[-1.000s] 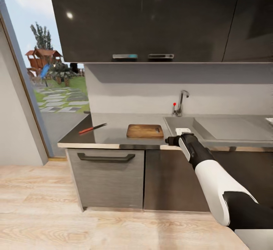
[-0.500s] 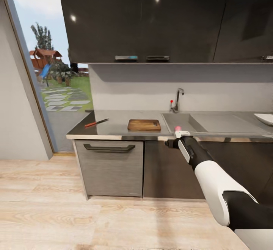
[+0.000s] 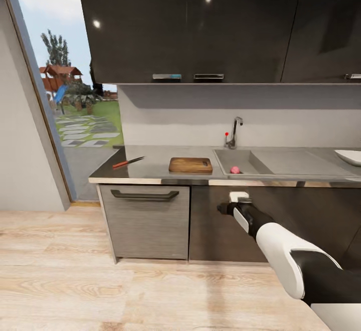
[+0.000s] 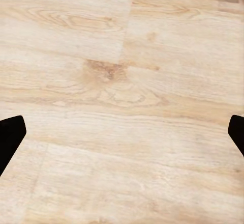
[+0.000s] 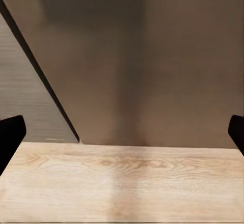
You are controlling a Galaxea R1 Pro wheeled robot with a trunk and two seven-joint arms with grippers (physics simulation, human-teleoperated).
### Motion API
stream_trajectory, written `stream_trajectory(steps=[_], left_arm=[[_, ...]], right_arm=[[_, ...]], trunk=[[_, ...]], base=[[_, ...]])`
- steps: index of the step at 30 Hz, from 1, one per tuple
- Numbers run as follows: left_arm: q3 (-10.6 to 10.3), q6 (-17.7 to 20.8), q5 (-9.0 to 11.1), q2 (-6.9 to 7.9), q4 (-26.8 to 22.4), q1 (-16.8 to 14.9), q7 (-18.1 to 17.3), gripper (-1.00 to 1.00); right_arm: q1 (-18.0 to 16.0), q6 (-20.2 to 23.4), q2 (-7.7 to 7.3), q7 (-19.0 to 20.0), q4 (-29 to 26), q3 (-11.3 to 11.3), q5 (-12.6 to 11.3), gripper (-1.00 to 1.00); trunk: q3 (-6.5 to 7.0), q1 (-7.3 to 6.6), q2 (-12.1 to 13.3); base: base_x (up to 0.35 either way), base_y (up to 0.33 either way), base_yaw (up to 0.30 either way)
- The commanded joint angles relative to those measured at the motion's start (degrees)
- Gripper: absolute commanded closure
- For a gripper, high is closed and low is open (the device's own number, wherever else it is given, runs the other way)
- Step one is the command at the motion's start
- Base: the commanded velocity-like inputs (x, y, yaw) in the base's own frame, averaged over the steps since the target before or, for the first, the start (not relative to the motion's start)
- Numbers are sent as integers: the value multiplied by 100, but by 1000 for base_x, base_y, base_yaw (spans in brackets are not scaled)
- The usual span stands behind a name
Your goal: In the kitchen, take the Vidalia onion out of the sink, dice it on the chopping board with the paring knife, put the diced onion into the bowl on the countertop, then place both the paring knife and the chopping board into the sink.
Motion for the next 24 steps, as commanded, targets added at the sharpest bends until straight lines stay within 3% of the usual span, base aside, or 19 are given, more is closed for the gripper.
stream_trajectory(steps=[1,4,10,18,24], left_arm=[[-18,-9,55,2,-8,2,1,-100],[-18,-7,53,2,-13,2,1,-100],[-18,-7,49,2,-15,2,-2,-100],[-18,-11,51,-2,-13,2,-4,-100],[-24,-7,55,-6,-4,2,-4,-100]], right_arm=[[1,-174,-3,-10,215,-24,23,-100],[28,-673,-17,6,657,-27,24,-100],[265,-1400,-23,32,948,-24,22,-100],[1275,-2656,-7,77,994,-21,22,-100],[2241,-3459,4,81,1001,-19,26,-100]], trunk=[[-5,0,-3],[-5,0,-3],[-5,0,-3],[-5,0,-3],[-5,0,-3]], base=[[0,0,0],[0,0,0],[0,0,0],[0,0,0],[0,0,0]])
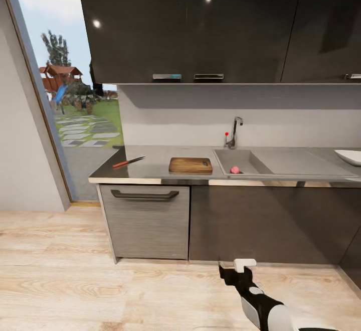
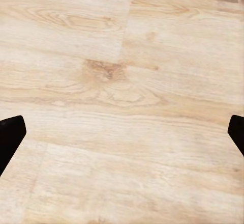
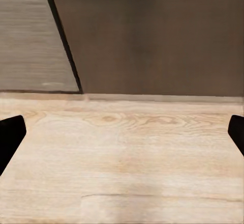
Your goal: In the kitchen, take the Vidalia onion out of the sink, dice it on the chopping board with the paring knife, put the diced onion into the bowl on the countertop, then place both the paring knife and the chopping board into the sink.
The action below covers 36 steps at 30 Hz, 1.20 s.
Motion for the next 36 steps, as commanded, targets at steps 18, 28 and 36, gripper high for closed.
stream_trajectory(steps=[18,28,36], left_arm=[[-11,-9,52,-1,105,2,9,-100],[-8,-12,46,1,106,2,9,-100],[-3,-13,46,1,99,2,9,-100]], right_arm=[[1491,-2747,502,-1474,17,-23,603,-100],[1520,-2797,541,-1688,17,-24,603,-100],[1521,-2798,551,-1697,17,-24,602,-100]], trunk=[[-5,0,-3],[-5,0,-3],[-5,0,-3]], base=[[0,0,0],[0,0,0],[0,-3,0]])
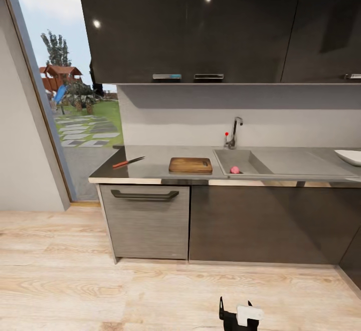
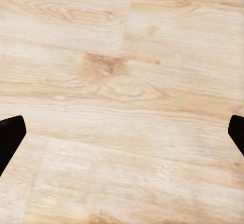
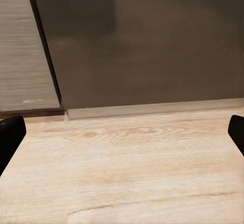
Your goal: In the kitchen, take the Vidalia onion out of the sink, dice it on the chopping board with the paring knife, put the diced onion into the bowl on the countertop, then place both the paring knife and the chopping board into the sink.
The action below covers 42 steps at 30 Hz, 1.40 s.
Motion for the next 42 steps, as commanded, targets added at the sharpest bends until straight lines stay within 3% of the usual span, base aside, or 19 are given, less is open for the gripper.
stream_trajectory(steps=[1,42], left_arm=[[-17,-6,54,2,-7,2,0,-100],[-17,-5,54,2,-5,2,0,-100]], right_arm=[[-4,-6,5,-43,4,-23,61,-100],[-4,6,53,-52,4,-23,52,-100]], trunk=[[-5,0,-3],[9,0,-3]], base=[[0,-52,0],[0,-18,-9]])
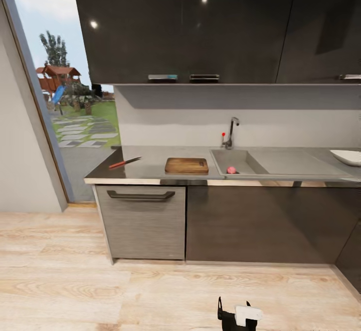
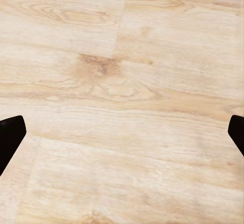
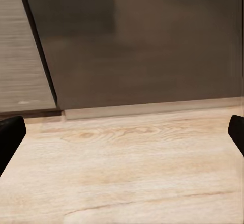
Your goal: In the kitchen, take the Vidalia onion out of the sink, dice it on the chopping board with the paring knife, put the diced onion into the bowl on the countertop, then place both the paring knife and the chopping board into the sink.
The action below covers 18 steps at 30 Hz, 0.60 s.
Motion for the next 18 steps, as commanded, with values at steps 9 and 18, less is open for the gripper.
stream_trajectory(steps=[9,18], left_arm=[[-18,-13,54,2,-10,2,1,-100],[-18,-14,54,2,-10,2,0,-100]], right_arm=[[-4,-4,2,-43,4,-24,60,-100],[-4,-5,2,-43,4,-24,59,-100]], trunk=[[48,0,-3],[106,0,-3]], base=[[0,0,-180],[0,0,-199]])
